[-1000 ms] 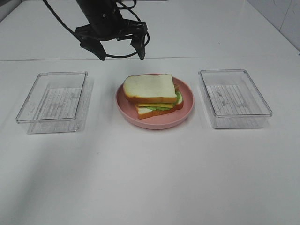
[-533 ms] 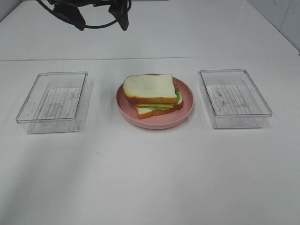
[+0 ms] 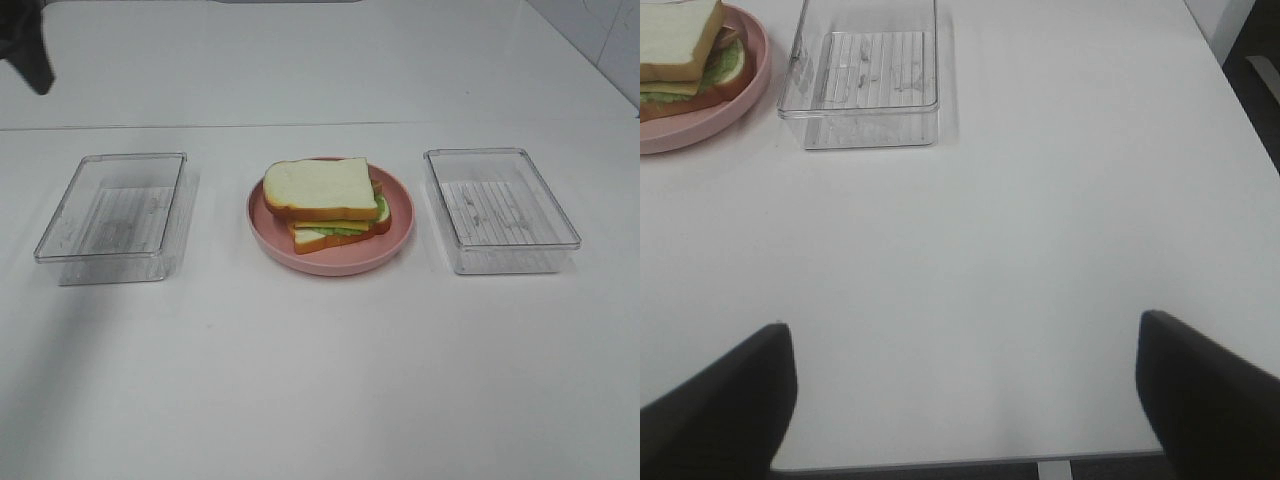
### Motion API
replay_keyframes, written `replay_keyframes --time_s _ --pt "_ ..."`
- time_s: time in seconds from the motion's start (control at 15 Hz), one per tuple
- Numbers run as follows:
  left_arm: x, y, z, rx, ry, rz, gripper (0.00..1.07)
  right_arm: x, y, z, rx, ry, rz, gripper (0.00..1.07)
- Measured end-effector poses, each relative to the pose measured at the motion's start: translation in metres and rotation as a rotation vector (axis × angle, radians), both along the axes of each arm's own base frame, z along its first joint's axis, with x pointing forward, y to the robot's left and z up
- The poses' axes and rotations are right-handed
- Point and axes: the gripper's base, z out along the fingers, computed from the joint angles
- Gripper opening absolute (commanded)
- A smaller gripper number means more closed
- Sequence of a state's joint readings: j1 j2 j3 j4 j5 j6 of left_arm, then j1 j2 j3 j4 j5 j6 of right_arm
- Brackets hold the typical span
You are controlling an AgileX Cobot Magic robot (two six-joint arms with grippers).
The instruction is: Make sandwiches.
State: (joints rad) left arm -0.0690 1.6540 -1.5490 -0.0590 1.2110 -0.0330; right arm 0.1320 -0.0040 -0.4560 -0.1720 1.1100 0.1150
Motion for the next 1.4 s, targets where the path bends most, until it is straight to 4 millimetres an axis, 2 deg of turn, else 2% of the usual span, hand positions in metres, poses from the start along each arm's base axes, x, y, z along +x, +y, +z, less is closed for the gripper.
replay_keyframes --time_s 0.07,0.13,0.27,0.33,0.4,0.47,0.53,0.6,0.8,0.87,0.93,1.13,1.2,1.4 --pt "-0.009 0.007 0.002 0.001 0.001 0.015 1.02 0.0 0.0 0.0 0.0 0.0 0.0 0.9" --pt "-0.042 0.027 0.005 0.007 0.002 0.064 1.02 0.0 0.0 0.0 0.0 0.0 0.0 0.9" --pt "-0.092 0.04 0.015 0.013 -0.042 0.111 1.02 0.0 0.0 0.0 0.0 0.0 0.0 0.9" --pt "-0.102 0.04 0.016 0.013 -0.056 0.114 1.02 0.0 0.0 0.0 0.0 0.0 0.0 0.9" --pt "-0.134 0.039 0.018 0.018 -0.123 0.112 1.02 0.0 0.0 0.0 0.0 0.0 0.0 0.9" --pt "-0.154 0.038 0.016 0.019 -0.164 0.114 1.02 0.0 0.0 0.0 0.0 0.0 0.0 0.9" --pt "-0.164 0.037 0.016 0.019 -0.192 0.115 1.02 0.0 0.0 0.0 0.0 0.0 0.0 0.9" --pt "-0.203 0.034 0.015 0.018 -0.291 0.116 1.02 0.0 0.0 0.0 0.0 0.0 0.0 0.9" --pt "-0.238 0.031 0.009 0.01 -0.378 0.121 1.02 0.0 0.0 0.0 0.0 0.0 0.0 0.9" --pt "-0.256 0.03 0.007 0.008 -0.431 0.124 1.02 0.0 0.0 0.0 0.0 0.0 0.0 0.9" --pt "-0.286 0.027 -0.003 0.009 -0.514 0.116 1.02 0.0 0.0 0.0 0.0 0.0 0.0 0.9" --pt "-0.312 0.025 -0.012 0.009 -0.611 0.115 1.02 0.0 0.0 0.0 0.0 0.0 0.0 0.9" --pt "-0.332 0.024 -0.023 0.01 -0.691 0.114 1.02 0.0 0.0 0.0 0.0 0.0 0.0 0.9" --pt "-0.345 0.023 -0.037 0.012 -0.747 0.114 1.02 0.0 0.0 0.0 0.0 0.0 0.0 0.9"
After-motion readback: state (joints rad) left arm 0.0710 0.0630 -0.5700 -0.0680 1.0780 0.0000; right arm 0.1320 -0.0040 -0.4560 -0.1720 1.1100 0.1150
